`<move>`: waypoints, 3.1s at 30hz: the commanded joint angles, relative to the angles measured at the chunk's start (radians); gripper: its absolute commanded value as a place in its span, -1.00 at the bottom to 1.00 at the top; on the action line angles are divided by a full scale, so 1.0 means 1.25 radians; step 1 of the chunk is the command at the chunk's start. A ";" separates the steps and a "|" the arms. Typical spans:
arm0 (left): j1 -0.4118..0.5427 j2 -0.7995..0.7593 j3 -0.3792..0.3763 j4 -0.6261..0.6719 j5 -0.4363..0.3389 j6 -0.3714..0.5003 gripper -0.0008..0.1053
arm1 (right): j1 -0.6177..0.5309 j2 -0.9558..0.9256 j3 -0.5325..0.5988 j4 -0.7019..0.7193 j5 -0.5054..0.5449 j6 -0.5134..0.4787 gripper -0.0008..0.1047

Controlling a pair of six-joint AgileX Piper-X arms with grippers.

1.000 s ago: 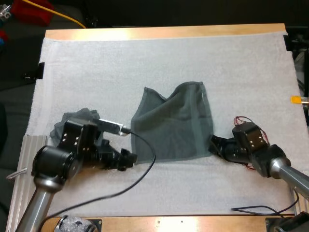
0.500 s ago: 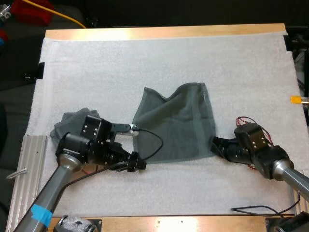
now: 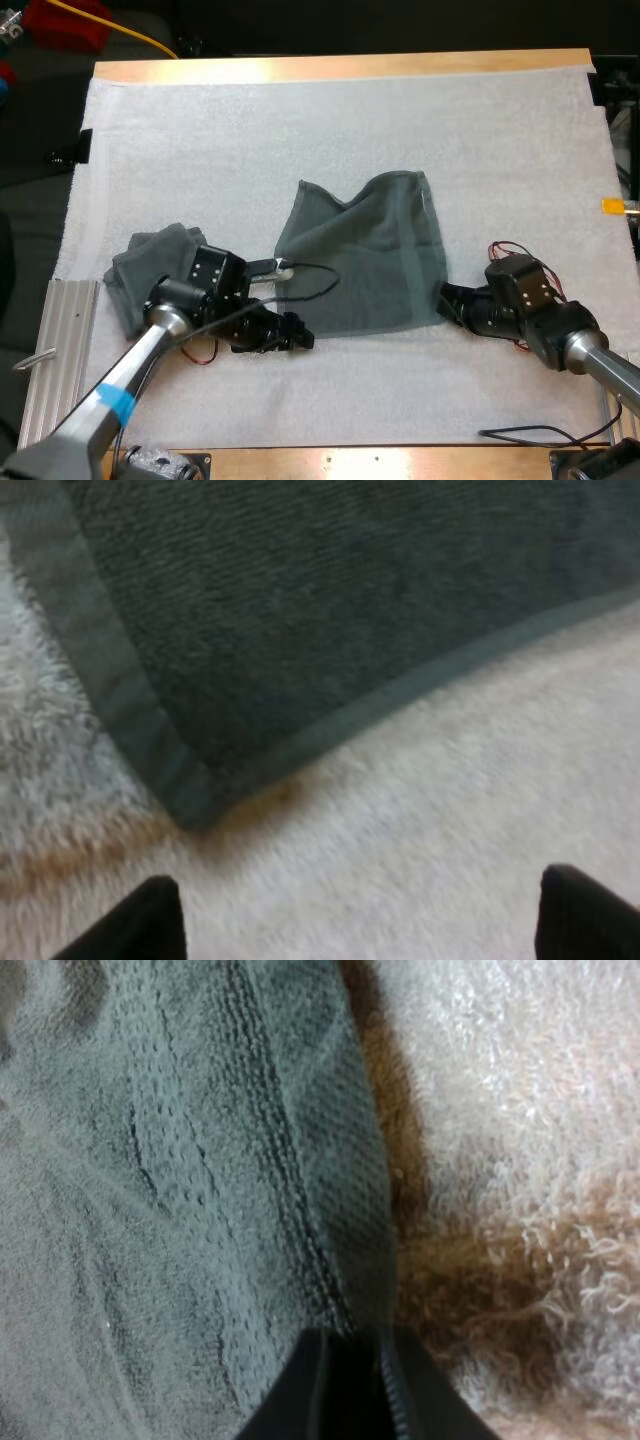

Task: Pick towel from pile, fold and stack

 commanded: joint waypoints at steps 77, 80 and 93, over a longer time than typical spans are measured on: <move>-0.248 -0.203 -0.096 0.277 -0.180 0.036 -0.98 | 0.280 -0.315 -0.067 0.533 0.174 -0.217 -0.96; -0.292 -0.205 -0.096 0.313 -0.202 0.030 -0.98 | 0.316 -0.315 -0.067 0.559 0.181 -0.182 -0.96; -0.236 -0.136 -0.096 0.296 -0.176 0.054 -0.98 | 0.344 -0.316 -0.067 0.464 0.235 0.005 -0.96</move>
